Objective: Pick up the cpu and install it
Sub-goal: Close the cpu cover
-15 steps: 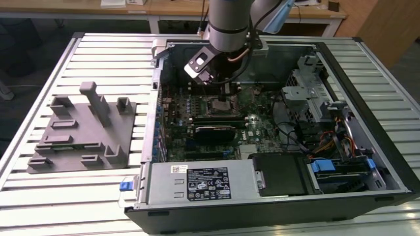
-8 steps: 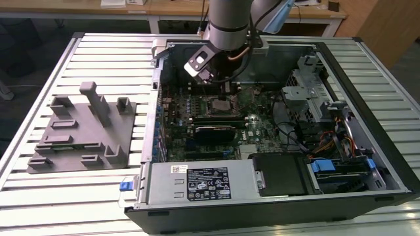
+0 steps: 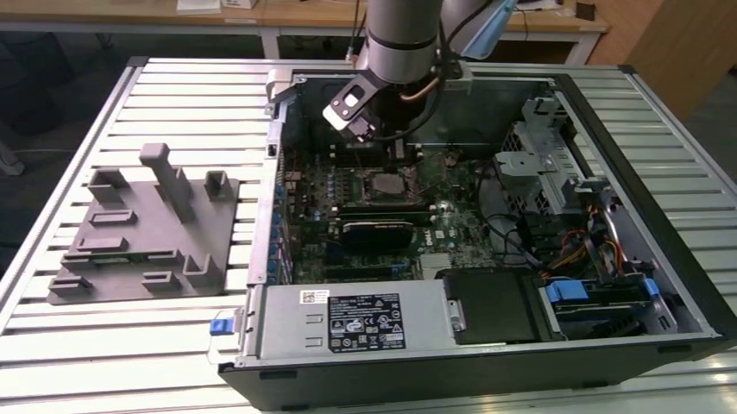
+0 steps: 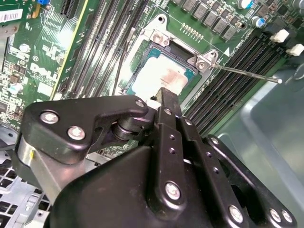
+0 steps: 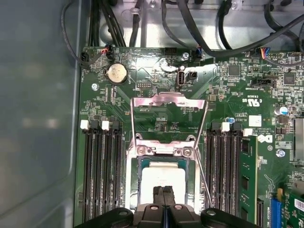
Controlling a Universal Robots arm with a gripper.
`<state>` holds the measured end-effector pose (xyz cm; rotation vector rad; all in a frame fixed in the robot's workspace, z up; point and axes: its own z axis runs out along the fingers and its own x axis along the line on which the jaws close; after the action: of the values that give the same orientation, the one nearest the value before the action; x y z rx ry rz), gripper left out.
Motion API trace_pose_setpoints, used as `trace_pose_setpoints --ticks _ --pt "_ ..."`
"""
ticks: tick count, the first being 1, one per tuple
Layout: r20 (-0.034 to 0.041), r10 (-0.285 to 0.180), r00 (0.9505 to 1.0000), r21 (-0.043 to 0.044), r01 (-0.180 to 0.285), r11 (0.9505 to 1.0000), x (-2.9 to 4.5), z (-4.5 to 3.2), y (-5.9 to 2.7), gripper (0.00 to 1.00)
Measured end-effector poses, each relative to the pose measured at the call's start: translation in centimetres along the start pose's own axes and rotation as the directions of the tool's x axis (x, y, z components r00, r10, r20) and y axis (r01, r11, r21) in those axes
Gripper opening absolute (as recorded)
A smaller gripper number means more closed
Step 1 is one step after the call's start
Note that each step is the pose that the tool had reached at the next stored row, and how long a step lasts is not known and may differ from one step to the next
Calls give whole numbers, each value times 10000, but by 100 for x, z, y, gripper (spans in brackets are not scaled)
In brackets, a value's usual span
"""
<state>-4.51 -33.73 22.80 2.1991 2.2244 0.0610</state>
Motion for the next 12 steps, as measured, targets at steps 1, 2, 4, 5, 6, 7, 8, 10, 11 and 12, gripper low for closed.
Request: trace_pose_setpoints --ticks 1,2,4,5,6,7,8,10,11,12 --pt "0 0 10000 0 0 10000 0 -8 0 11" --pt "0 0 10000 0 0 10000 0 -16 1 11" --pt "0 0 10000 1 0 10000 1 -37 1 11" --pt "0 0 10000 1 0 10000 1 -49 2 11" --pt "0 0 10000 1 0 10000 1 -62 2 11" --pt "0 0 10000 1 0 10000 1 -74 3 11" --pt "0 0 10000 2 0 10000 2 -86 3 11" --pt "1 0 10000 5 0 10000 2 -108 4 11" --pt "0 0 10000 5 0 10000 2 -117 4 11" --pt "0 0 10000 5 0 10000 2 -128 5 11"
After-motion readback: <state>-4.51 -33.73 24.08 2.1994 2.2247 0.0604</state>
